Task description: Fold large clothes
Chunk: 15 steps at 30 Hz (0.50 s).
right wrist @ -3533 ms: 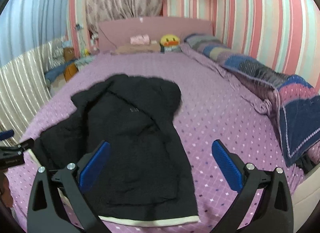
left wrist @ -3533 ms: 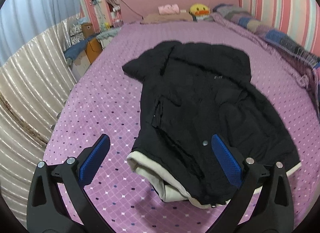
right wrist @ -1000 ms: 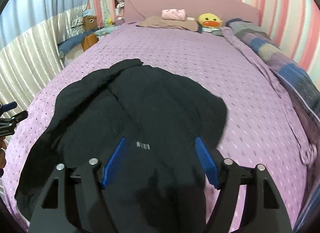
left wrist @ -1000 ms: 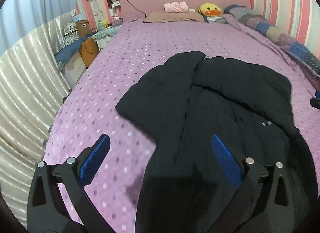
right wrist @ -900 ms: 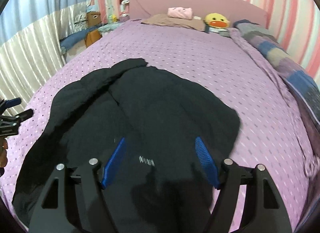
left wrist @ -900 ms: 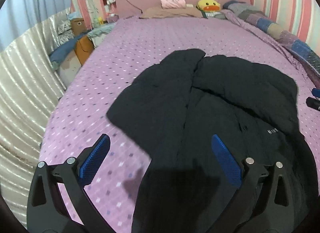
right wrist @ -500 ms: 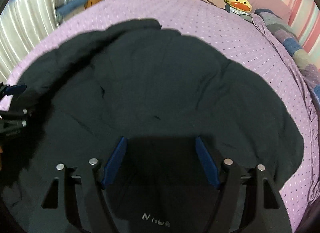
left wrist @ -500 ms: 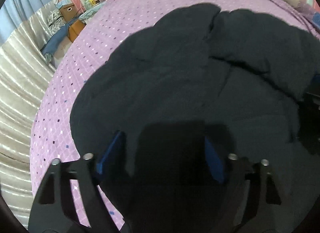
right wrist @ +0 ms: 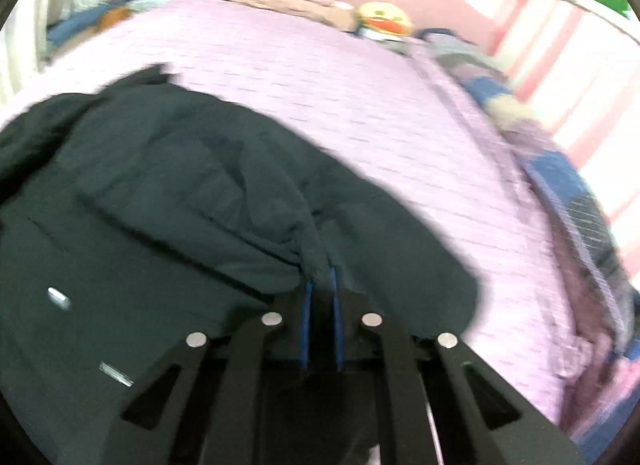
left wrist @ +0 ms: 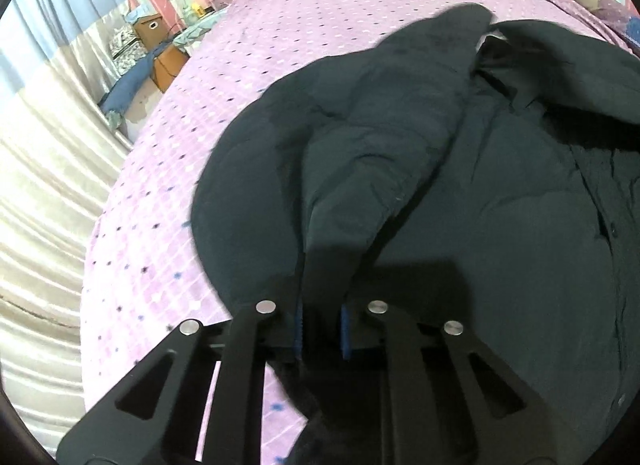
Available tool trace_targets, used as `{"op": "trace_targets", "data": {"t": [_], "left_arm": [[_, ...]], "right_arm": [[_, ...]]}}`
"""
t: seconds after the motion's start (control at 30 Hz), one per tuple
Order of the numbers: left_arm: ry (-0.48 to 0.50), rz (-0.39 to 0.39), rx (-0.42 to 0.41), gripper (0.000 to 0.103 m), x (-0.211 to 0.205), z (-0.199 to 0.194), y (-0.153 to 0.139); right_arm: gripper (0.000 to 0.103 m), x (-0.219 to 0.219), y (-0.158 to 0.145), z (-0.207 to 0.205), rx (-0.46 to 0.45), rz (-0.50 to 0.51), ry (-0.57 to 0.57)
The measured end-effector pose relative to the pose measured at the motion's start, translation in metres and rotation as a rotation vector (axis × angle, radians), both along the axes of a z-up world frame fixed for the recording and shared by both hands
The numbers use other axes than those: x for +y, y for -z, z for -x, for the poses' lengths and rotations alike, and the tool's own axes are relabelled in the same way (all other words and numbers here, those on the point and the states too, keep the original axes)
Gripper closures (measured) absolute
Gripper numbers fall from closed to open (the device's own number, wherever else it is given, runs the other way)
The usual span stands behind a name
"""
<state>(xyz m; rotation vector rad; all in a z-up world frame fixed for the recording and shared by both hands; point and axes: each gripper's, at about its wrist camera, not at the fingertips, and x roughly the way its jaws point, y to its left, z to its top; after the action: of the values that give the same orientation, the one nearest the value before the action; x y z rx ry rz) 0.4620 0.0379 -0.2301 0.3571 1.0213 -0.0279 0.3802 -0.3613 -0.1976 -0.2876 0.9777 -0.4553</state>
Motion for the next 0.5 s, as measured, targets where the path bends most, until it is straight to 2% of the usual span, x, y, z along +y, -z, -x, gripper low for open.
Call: {"op": "trace_targets", "data": {"t": [0.07,0.2,0.3,0.37,0.4,0.43,0.47,0.5], "left_arm": [[0.0,-0.007,-0.001,0.092,0.006,0.006,-0.001],[0.014,-0.066,-0.012,0.092,0.008,0.017,0.0],[0.018,-0.063,-0.007,0.089,0.012,0.023,-0.001],[0.018,-0.055,-0.003,0.083,0.002,0.007,-0.004],[0.012,-0.055,-0.004,0.075,0.001,0.009,-0.008],[0.013,-0.049,-0.011,0.061,0.0,0.012,-0.015],[0.014,-0.043,-0.017,0.05,0.001,0.014,-0.018],[0.015,-0.036,-0.035,0.031,0.001,0.019,-0.025]], "right_arm": [[0.095,-0.044,-0.004,0.028,0.015,0.004,0.08],[0.095,-0.104,-0.002,0.074,0.067,0.032,0.191],[0.094,-0.138,0.0,0.101,0.09,-0.032,0.252],[0.088,-0.144,0.0,0.11,0.093,-0.095,0.256],[0.072,-0.146,-0.004,0.114,0.096,-0.091,0.269],[0.054,-0.142,-0.008,0.12,0.087,-0.086,0.28],[0.047,-0.136,-0.018,0.128,0.058,-0.103,0.285],[0.036,-0.132,-0.025,0.133,0.028,-0.134,0.278]]}}
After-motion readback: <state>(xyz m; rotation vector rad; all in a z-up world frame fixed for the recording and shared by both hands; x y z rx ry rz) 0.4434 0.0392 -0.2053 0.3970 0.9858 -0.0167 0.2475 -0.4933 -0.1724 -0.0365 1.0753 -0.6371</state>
